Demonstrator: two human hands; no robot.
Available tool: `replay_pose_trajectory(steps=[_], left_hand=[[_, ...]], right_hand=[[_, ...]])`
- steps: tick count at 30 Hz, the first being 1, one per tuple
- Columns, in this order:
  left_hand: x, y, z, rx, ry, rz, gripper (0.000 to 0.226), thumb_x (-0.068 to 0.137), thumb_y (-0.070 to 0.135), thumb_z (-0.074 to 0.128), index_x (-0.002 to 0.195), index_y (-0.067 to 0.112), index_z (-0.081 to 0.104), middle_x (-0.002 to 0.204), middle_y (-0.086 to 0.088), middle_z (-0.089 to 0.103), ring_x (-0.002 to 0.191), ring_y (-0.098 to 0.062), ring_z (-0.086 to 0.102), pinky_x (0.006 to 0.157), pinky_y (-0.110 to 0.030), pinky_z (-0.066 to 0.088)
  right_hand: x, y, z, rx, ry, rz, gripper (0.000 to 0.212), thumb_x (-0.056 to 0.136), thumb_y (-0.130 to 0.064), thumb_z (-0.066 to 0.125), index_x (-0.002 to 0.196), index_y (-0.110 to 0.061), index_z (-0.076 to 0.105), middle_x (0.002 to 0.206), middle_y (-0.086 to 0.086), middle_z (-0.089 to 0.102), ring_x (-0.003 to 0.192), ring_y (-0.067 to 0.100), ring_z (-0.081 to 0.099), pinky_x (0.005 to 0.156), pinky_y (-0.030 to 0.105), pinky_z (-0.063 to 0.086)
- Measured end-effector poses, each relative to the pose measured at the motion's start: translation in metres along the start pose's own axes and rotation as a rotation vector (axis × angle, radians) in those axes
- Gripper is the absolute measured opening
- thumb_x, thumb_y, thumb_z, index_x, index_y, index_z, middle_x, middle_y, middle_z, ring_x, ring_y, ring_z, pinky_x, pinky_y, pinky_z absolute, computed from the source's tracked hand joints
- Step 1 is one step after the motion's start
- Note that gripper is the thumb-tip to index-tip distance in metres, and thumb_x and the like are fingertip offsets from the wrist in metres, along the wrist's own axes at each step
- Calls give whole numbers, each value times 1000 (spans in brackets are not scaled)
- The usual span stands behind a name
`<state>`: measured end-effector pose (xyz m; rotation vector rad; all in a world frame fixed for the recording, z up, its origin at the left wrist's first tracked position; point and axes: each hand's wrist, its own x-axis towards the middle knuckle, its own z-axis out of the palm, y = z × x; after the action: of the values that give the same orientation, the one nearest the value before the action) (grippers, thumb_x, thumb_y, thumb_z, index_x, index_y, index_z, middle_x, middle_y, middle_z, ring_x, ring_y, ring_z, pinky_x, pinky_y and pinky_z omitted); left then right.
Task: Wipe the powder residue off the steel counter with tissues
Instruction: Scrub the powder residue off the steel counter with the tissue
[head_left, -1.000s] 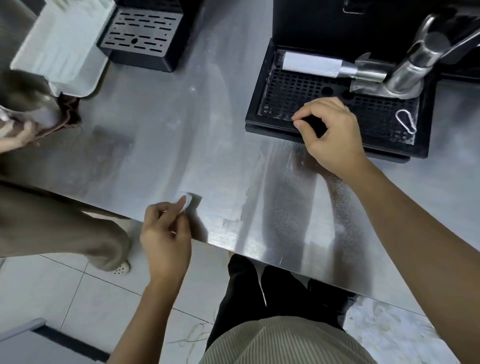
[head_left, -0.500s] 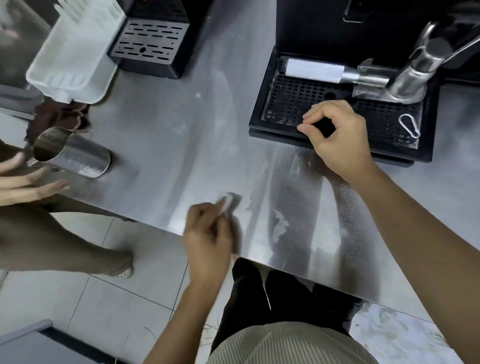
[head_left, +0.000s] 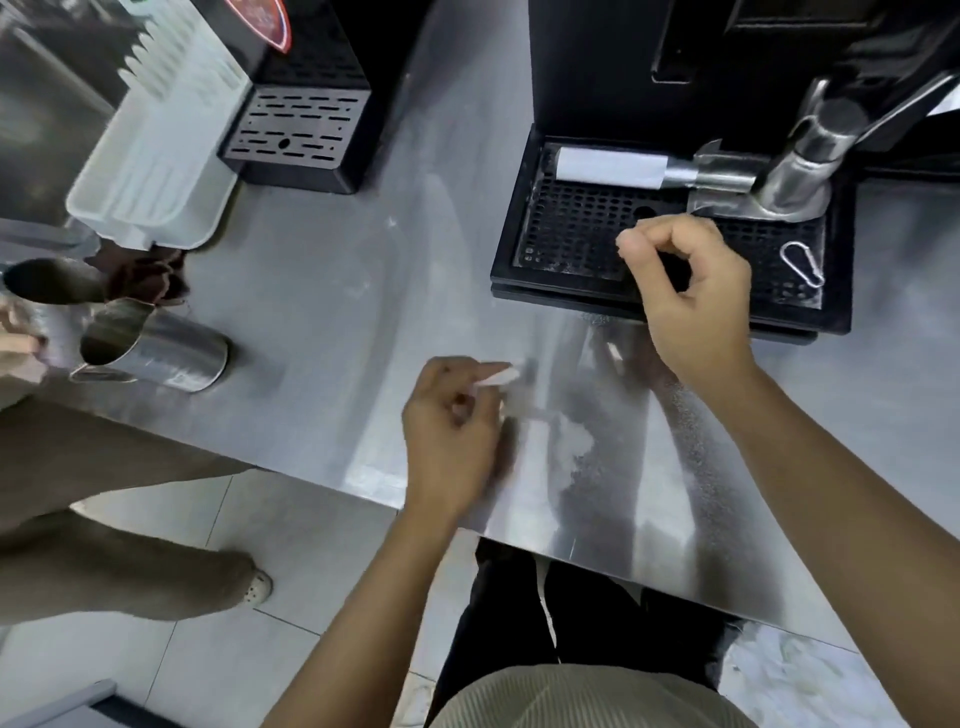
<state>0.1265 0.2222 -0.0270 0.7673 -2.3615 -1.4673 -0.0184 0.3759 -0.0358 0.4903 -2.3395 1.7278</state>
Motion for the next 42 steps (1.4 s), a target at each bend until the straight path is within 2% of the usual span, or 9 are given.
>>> replay_pose_trajectory(steps=[5,11,16,21,26,29,32,35,42], left_hand=[[108,10,-10,3,6,63,21,86,2,54,92,14,70,80,12,59,64,5,50,64,-13,38],[214,38,21,124,-154,292,26,86,4,51,95,16,72,89,11,62,76,-1,57,70,-17,44],[249,38,45,279,-284,421,22,89,5,54,98,12,73,93,6,61,77,1,53,67,-4,36],[229,17,30,255,-348,553,23,86,-2,56,93,10,74,93,-3,65,76,2,57,65,-7,36],[172,2,-3,236,-411,667,33,82,-10,49,97,6,73,96,-7,63,89,-10,59,82,-15,45],[147,3,-17,255,-469,634,32,83,-9,52,98,9,74,94,-4,62,81,-5,57,76,-10,42],[138,14,-24,208,-384,503,28,87,-4,59,99,16,75,89,3,59,74,-1,55,65,-6,38],[136,22,-15,235,-258,436,30,87,-1,56,103,17,73,87,5,55,67,-2,51,67,-8,41],[103,34,20,495,-271,493,33,85,-3,51,113,4,68,101,-10,58,78,-21,58,75,-9,32]], right_hand=[[-28,-14,-6,106,131,80,12,97,-14,61,87,-10,65,86,-1,66,93,31,62,86,47,51],[-48,-25,-3,72,139,153,9,96,-13,61,88,-13,66,91,-7,67,96,27,62,85,23,49],[-54,-34,-3,75,223,255,12,96,-13,62,86,-7,66,91,0,68,97,31,62,84,27,52],[-59,-40,6,33,293,305,15,96,-20,61,87,-10,67,92,4,69,97,30,64,91,50,50],[-64,-47,20,17,335,372,8,96,-21,63,92,-16,67,95,8,67,97,25,63,92,45,51],[-68,-49,26,-9,345,376,6,95,-13,64,95,-19,66,96,3,67,97,20,64,92,40,52],[-73,-53,29,-1,387,426,15,92,-12,68,88,-26,64,78,3,66,78,24,63,74,23,52],[-79,-55,27,-19,413,487,12,93,-23,67,81,-25,64,68,4,60,61,25,59,59,24,49],[-92,-43,12,-239,357,426,16,95,-22,56,98,-35,65,95,-39,61,102,-3,54,95,56,44]])
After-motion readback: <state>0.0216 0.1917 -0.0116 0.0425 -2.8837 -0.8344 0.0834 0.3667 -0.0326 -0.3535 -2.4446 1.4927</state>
